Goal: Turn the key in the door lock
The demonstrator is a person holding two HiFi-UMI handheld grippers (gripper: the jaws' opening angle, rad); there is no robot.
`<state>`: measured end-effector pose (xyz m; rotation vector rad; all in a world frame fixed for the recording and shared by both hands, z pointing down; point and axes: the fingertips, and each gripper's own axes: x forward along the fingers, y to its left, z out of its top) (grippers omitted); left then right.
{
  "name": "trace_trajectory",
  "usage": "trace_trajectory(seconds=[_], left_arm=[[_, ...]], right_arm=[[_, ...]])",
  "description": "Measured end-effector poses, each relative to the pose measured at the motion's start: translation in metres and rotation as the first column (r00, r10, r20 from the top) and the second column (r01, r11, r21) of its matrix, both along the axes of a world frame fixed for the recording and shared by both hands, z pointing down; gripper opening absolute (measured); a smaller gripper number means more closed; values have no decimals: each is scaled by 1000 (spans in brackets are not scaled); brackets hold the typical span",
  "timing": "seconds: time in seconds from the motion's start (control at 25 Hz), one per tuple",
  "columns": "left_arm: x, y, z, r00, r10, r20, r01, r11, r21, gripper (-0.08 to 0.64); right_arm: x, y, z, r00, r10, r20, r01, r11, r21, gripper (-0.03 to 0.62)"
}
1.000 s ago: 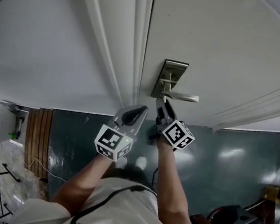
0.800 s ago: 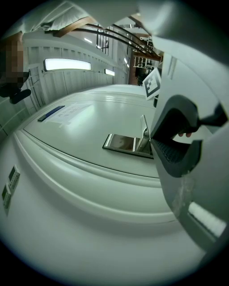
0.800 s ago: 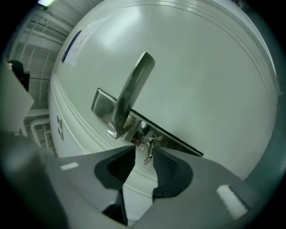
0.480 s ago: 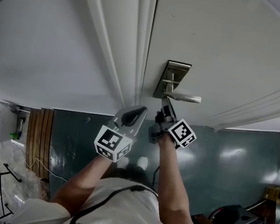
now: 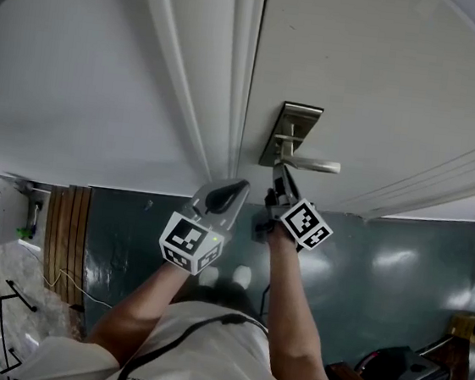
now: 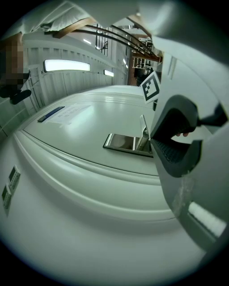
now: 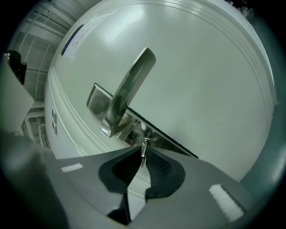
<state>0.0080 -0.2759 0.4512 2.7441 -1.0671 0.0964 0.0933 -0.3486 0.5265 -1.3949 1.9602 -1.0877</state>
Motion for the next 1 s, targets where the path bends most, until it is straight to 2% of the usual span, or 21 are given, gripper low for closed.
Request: trace_trajectory(seconds=[0.28, 0.44, 1.0], left_arm=[[-4, 1, 0, 1000, -10, 4, 10, 1000, 1, 6], [-7, 2, 1, 1000, -18, 13, 18, 1000, -1, 6], [-9, 5, 0, 1000, -27, 14, 27, 1000, 6, 6]], right_arm=[[0, 0, 1, 991, 9, -136, -9, 1000, 0, 38], [-1, 0, 1, 972, 5, -236, -5, 1000, -2, 38], [-3, -1, 2, 898, -9, -439, 4, 1000, -14, 41]])
